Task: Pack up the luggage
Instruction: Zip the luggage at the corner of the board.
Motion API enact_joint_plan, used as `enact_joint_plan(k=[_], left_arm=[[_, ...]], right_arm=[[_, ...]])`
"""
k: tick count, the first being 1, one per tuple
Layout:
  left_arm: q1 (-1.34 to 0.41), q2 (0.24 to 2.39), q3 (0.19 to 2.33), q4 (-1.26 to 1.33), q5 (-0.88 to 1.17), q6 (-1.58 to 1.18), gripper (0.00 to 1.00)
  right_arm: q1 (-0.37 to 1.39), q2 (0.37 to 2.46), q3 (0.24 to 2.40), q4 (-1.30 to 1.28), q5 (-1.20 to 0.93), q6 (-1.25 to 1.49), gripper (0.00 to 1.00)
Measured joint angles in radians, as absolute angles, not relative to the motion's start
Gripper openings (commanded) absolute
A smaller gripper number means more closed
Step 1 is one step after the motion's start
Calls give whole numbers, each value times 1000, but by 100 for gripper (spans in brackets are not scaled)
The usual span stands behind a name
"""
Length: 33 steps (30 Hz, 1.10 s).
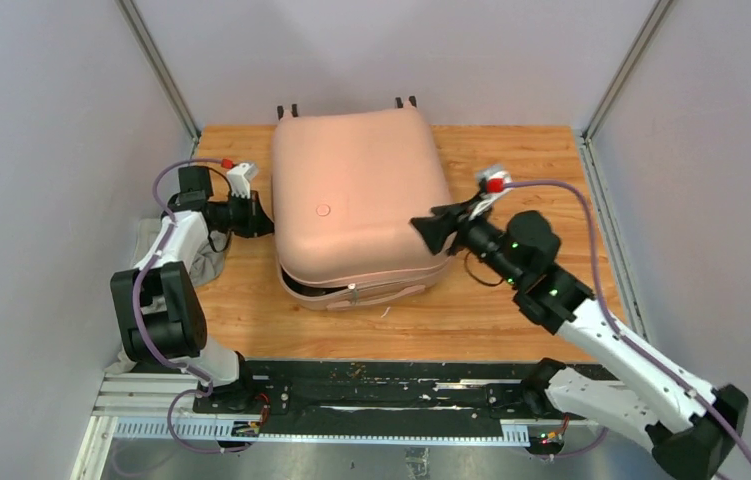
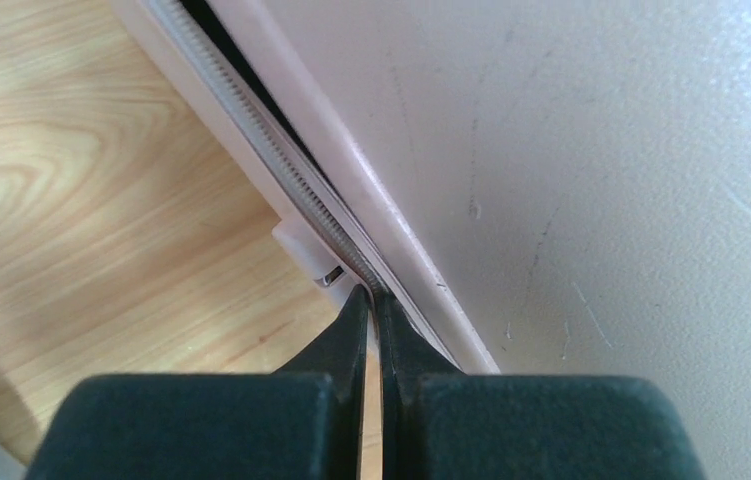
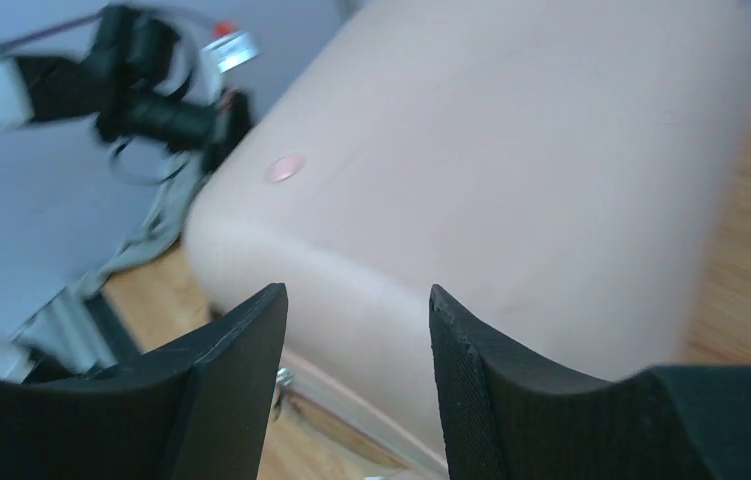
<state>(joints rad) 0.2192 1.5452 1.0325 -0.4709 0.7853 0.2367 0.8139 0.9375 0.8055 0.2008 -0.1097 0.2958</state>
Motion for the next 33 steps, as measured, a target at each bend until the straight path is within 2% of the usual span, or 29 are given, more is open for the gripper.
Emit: enact_joint_plan(k=[3,7,11,16,21,25,26,29,33], left_arm=[[183,1518,1013,-486,778,261,0],[102,1478,994,-509,731,291,0],[-3,1449,990,-543,679,322,0],[-122,1429,986,-570,649,353,0],[-224,1396,963,-580,612,414,26],[-255,1382,969,-678,635,495,57],[-247,1381,970,-722,656,517,61],[-162,1381,1015,-857,717,577,63],[84,1386,1174,-958,786,624,61]], right_arm=[[617,890,844,95,-72,350,58],[376,1008,896,-22,-69,397,56],[211,1256,995,-86,-70,429,54],[166,1595,1311,-131,-91,434,51],[161,1861,1609,-131,-212,447,50],[162,1975,1762,-148,-321,439,53],[162,1987,1785,-152,-341,433,54],[165,1991,1842,-187,-401,411,59],[170,1898,1774,-241,-397,402,60]])
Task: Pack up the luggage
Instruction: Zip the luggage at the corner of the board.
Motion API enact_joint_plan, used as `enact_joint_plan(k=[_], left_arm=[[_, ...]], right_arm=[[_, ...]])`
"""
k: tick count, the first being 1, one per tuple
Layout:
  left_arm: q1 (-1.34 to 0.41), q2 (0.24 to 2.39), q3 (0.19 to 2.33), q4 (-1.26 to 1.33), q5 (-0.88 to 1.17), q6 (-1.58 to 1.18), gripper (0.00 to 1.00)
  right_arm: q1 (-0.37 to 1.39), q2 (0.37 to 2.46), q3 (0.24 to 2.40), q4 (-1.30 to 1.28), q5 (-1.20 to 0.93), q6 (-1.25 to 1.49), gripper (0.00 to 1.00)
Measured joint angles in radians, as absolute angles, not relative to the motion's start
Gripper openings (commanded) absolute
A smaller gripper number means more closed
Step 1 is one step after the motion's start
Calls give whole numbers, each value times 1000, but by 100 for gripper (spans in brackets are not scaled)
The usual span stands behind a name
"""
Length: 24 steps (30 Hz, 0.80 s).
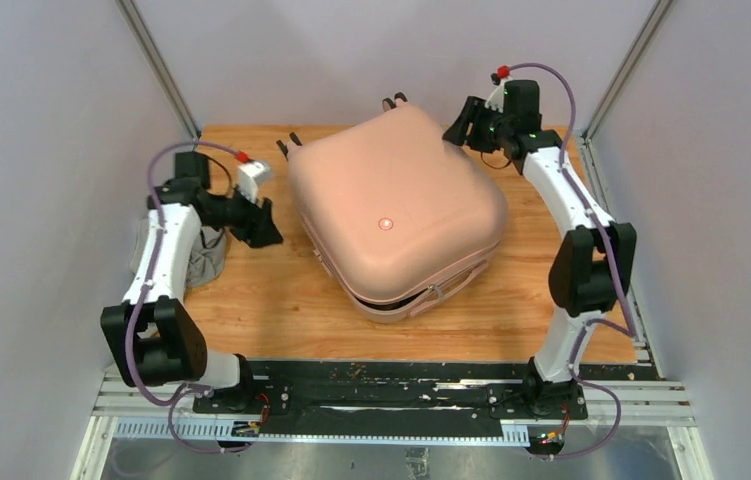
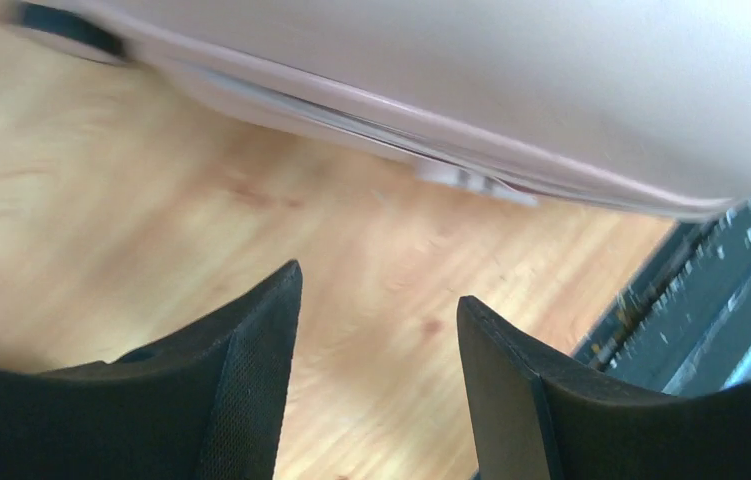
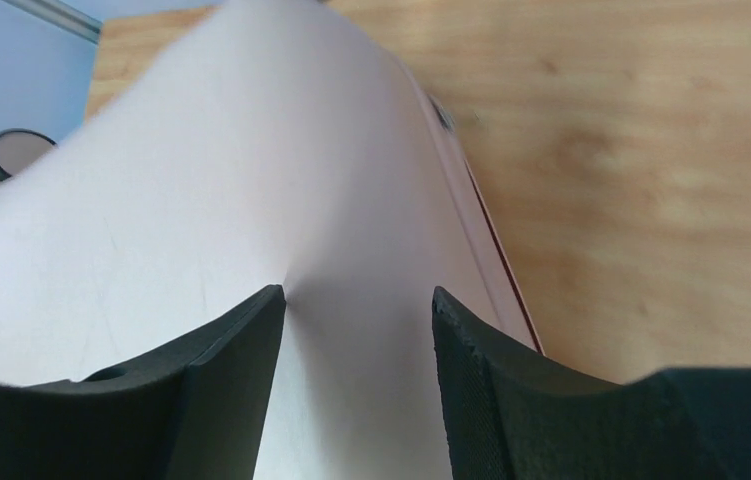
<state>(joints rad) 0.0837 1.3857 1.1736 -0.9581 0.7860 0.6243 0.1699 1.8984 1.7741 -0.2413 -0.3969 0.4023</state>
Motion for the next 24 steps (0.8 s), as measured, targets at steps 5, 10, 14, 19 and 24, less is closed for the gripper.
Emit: enact_joint_plan(k=[5,10,14,19,24], left_arm=[[284,1506,1415,-975,853,568,63],[320,1693,1491,-843,851,369,63],[310,1742,1421,-643,758,171,62],[266,1774,1407,-445,631,-4,62],[192,1845,1408,-295,582,-130,62]], right_arm=[[96,1628,1511,-292,-313,411,60],[27,1300,1216,-304,-226,430,61],[-2,1111,993,-300,-220,479,59],[-83,984,770,-340,-214,551,57],[-86,957,678,-397,-231,607,56]])
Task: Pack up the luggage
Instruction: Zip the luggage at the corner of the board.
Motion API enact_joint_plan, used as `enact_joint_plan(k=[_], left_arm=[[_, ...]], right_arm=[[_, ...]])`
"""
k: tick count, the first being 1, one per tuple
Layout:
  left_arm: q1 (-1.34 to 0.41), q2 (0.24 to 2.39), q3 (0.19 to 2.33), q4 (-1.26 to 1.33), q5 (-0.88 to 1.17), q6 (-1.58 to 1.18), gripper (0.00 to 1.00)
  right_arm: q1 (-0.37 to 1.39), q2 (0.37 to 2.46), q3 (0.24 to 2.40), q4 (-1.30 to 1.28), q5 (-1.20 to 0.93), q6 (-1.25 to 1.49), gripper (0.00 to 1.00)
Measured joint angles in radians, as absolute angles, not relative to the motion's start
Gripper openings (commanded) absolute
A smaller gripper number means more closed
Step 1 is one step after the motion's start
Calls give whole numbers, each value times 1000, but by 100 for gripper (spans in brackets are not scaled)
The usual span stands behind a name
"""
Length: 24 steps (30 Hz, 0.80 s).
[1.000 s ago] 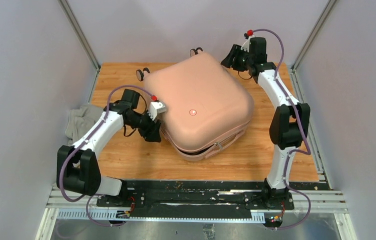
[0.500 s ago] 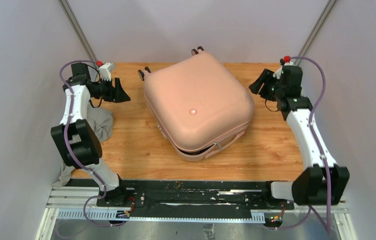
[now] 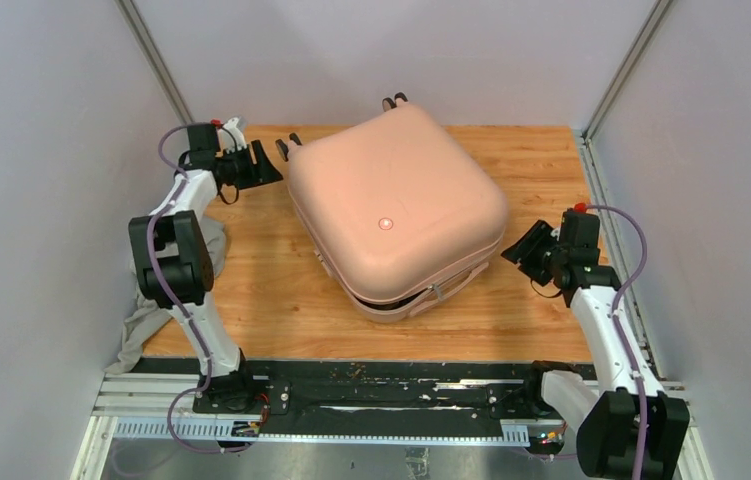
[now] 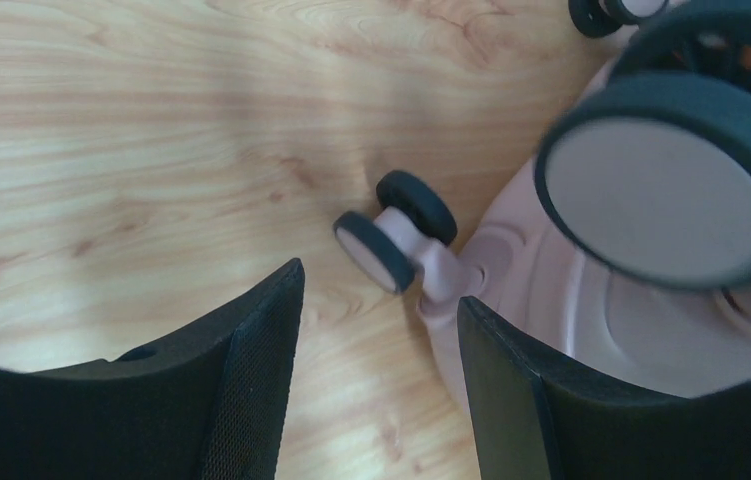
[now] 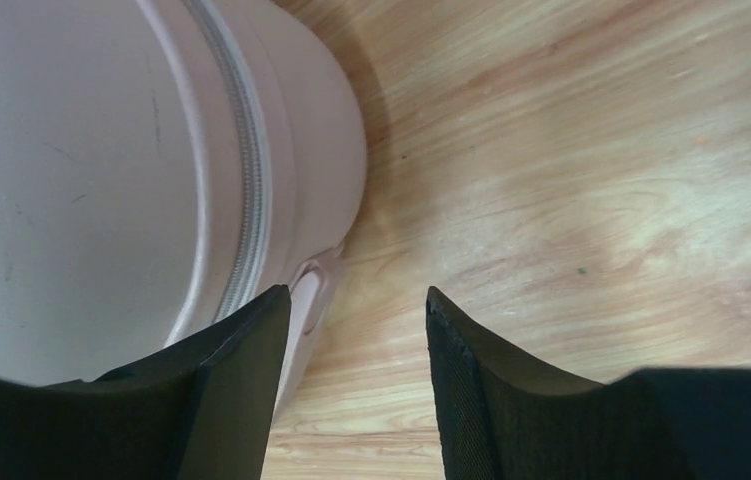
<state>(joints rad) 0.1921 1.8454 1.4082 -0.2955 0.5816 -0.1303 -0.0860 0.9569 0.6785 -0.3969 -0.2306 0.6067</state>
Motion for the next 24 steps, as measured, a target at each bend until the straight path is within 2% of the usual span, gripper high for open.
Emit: enact_joint_plan(k=[4,11,18,24], left_arm=[[153,1959,1456,-244,577,-208,63],[120,2094,1494,-181,616,-300,61],[131,2090,1434,-52,649,-290,57],[154,2010,1317,-43,669,-191,56]], right_arm=[[-86,999,676,-375,-304,643,54],[-101,1227,753,-299,-485,698,52],[-85,1492,960,-228,-541,707,51],[-43,1592,1058,-185,-514,707,50]])
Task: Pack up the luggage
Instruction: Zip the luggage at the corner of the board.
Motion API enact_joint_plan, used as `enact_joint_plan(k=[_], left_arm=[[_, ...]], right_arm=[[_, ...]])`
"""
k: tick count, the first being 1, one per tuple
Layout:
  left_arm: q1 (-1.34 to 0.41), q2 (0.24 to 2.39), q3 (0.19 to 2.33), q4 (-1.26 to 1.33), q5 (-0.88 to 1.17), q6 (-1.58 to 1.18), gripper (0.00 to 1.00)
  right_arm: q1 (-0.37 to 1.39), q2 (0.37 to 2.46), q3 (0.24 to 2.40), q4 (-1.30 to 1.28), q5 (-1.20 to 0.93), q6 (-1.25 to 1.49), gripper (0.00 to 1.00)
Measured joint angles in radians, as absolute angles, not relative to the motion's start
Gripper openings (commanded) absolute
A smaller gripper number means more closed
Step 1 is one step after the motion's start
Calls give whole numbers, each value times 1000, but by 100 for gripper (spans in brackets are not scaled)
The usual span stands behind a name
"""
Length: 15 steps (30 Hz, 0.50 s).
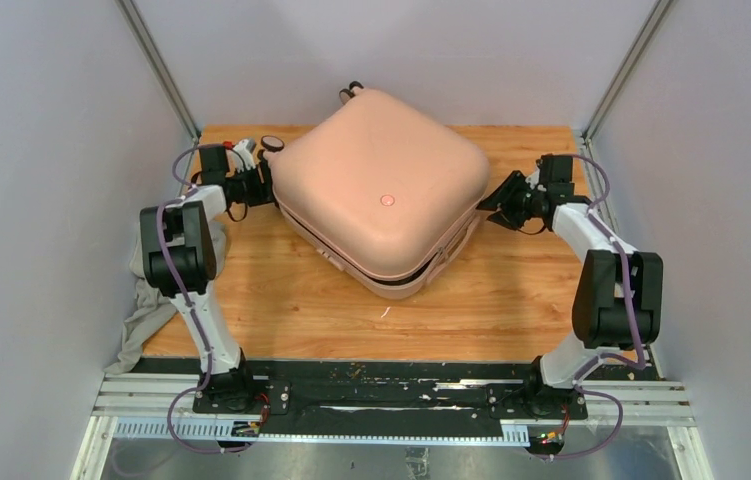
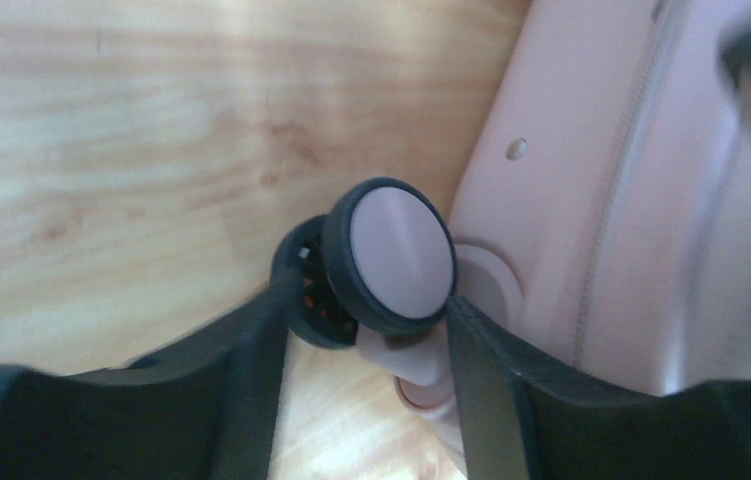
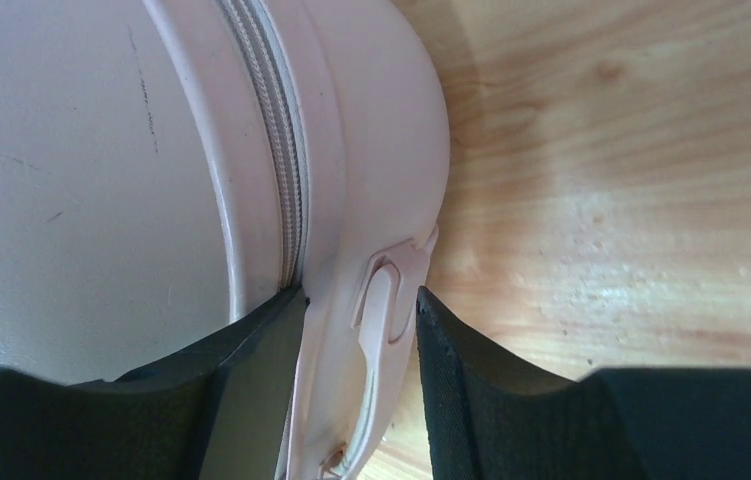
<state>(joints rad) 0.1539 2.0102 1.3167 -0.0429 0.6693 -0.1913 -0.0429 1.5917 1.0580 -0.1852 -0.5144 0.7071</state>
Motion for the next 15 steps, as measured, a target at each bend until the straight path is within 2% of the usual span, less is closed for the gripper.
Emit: enact_joint_plan(k=[7,15], left_arm=[[203,1863,1156,-137,675,-95,58],[345,1702,1134,-499,691,97,66]], right_arm=[[28,1681,1164,-158,-487,700,49],[120,1698,1179,-130,-515,661,52]])
